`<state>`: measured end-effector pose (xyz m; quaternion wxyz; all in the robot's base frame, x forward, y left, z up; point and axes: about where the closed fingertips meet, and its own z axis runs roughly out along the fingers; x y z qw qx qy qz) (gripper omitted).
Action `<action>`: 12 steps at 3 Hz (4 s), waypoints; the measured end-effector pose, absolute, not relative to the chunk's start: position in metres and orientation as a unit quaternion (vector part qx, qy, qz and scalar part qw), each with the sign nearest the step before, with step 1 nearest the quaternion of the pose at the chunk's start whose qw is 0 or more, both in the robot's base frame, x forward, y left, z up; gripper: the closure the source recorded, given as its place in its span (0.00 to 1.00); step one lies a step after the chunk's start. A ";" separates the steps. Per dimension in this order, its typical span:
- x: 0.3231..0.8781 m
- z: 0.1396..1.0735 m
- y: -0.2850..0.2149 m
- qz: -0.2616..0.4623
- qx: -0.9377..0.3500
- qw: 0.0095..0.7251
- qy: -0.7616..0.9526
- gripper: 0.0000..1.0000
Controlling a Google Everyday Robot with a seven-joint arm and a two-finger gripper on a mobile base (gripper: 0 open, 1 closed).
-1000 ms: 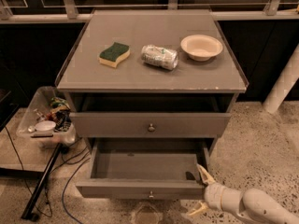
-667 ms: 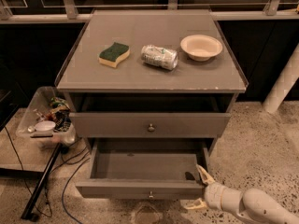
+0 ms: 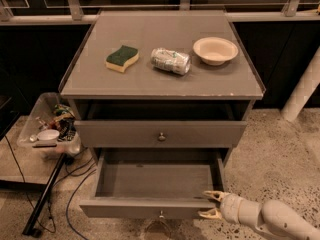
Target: Open middle drawer
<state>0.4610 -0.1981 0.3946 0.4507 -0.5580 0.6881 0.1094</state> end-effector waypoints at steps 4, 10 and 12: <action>0.451 0.406 -0.204 0.105 -0.554 0.454 0.690 1.00; 0.440 0.404 -0.205 0.106 -0.547 0.456 0.694 0.12; 0.440 0.404 -0.205 0.106 -0.547 0.456 0.694 0.00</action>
Offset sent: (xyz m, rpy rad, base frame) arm -0.0748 -0.0359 0.0142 -0.0217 -0.0441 -0.0395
